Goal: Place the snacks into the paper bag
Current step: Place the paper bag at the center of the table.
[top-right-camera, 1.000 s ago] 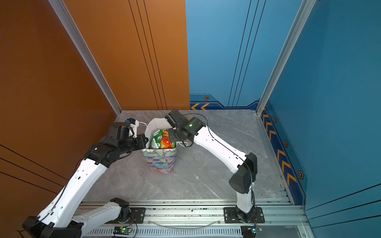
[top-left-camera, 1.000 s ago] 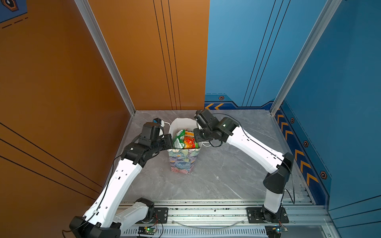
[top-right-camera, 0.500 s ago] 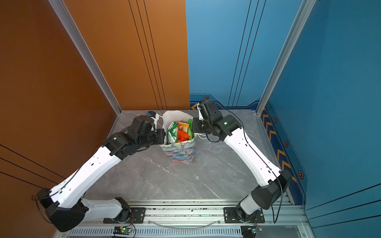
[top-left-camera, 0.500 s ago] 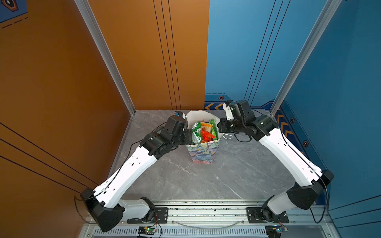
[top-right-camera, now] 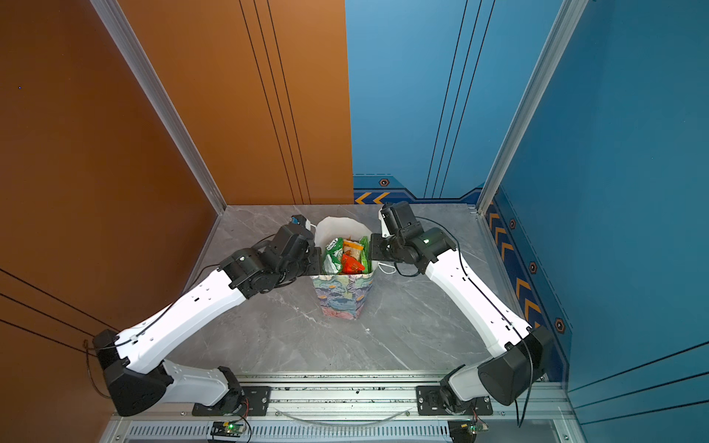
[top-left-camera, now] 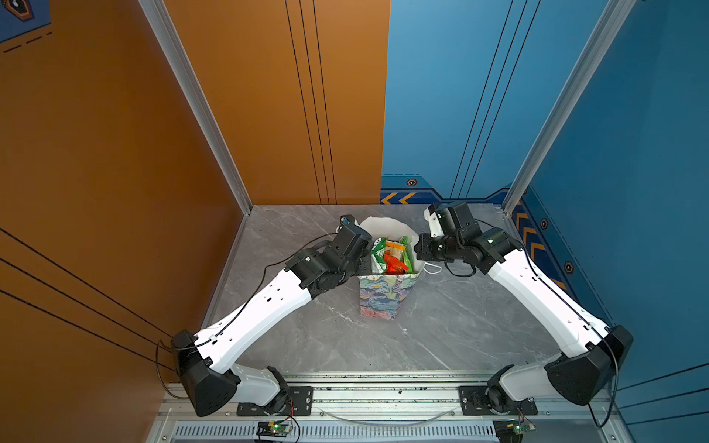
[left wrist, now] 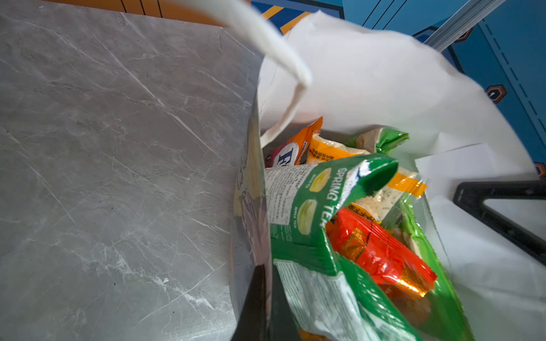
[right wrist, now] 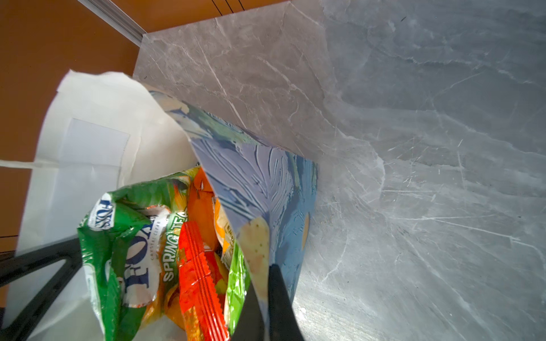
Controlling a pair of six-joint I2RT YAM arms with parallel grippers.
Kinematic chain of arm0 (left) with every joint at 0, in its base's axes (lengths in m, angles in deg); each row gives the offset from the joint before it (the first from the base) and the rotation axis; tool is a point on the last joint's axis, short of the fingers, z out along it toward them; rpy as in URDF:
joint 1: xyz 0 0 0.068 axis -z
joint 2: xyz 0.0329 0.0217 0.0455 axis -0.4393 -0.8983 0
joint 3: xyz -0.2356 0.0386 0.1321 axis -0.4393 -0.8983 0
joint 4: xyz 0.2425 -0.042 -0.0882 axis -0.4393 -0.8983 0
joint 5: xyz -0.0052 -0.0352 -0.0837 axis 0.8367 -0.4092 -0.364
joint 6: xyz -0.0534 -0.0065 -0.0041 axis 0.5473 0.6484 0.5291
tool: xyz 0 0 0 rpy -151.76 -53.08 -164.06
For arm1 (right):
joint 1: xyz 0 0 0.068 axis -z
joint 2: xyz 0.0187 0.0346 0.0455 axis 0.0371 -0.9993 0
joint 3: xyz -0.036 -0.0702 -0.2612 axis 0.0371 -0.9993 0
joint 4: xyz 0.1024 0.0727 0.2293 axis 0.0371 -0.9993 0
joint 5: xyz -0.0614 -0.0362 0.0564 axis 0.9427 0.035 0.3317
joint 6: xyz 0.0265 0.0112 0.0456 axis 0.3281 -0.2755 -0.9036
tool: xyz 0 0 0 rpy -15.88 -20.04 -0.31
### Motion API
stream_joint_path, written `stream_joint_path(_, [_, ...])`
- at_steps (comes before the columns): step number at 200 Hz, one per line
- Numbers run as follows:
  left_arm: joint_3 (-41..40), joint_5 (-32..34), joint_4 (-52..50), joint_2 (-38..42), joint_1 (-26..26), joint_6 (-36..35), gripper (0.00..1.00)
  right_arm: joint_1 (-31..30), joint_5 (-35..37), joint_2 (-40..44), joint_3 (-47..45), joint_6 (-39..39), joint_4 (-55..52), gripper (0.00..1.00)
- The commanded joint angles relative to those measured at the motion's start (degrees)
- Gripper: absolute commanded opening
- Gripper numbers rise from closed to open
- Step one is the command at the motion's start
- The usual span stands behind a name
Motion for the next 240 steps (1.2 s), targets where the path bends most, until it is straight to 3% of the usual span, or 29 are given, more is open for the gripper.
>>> stream_joint_path(1, [-0.1, 0.6, 4.0, -0.2, -0.9, 1.4, 0.06, 0.1, -1.3, 1.1, 0.3, -1.0, 6.0, 0.00])
stream_joint_path(82, [-2.6, -1.0, 4.3, 1.0, -3.4, 1.2, 0.27, 0.1, -0.6, -1.0, 0.3, -1.1, 6.4, 0.00])
stream_joint_path(109, [-3.0, -1.9, 4.9, 2.4, -4.3, 0.3, 0.38, 0.2, 0.2, -0.7, 0.4, -1.1, 6.4, 0.07])
stream_joint_path(123, [-3.2, -2.9, 5.6, 3.1, -4.8, -0.4, 0.45, 0.3, 0.7, -0.5, 0.3, -1.2, 6.4, 0.16])
stream_joint_path(148, [-4.1, -5.2, 6.9, 4.3, -6.1, -0.9, 0.61, 0.7, 1.7, -0.1, 0.0, -1.4, 6.4, 0.26])
stream_joint_path(184, [-5.2, -8.2, 8.1, 5.9, -8.0, -1.6, 0.80, 1.4, 1.9, 0.2, -0.2, -1.5, 6.4, 0.36])
stream_joint_path(210, [-6.1, -11.3, 10.1, 7.6, -9.2, -2.9, 0.85, 1.6, 1.9, 0.5, -0.1, -1.5, 6.4, 0.42])
stream_joint_path(221, [-6.4, -11.6, 10.7, 8.5, -9.6, -3.7, 0.95, 1.7, 2.1, 0.6, 0.0, -1.4, 6.4, 0.44])
stream_joint_path(240, [-7.0, -11.7, 11.4, 10.1, -10.3, -5.1, 1.00, 1.9, 2.0, 0.7, 0.3, -1.3, 6.4, 0.48])
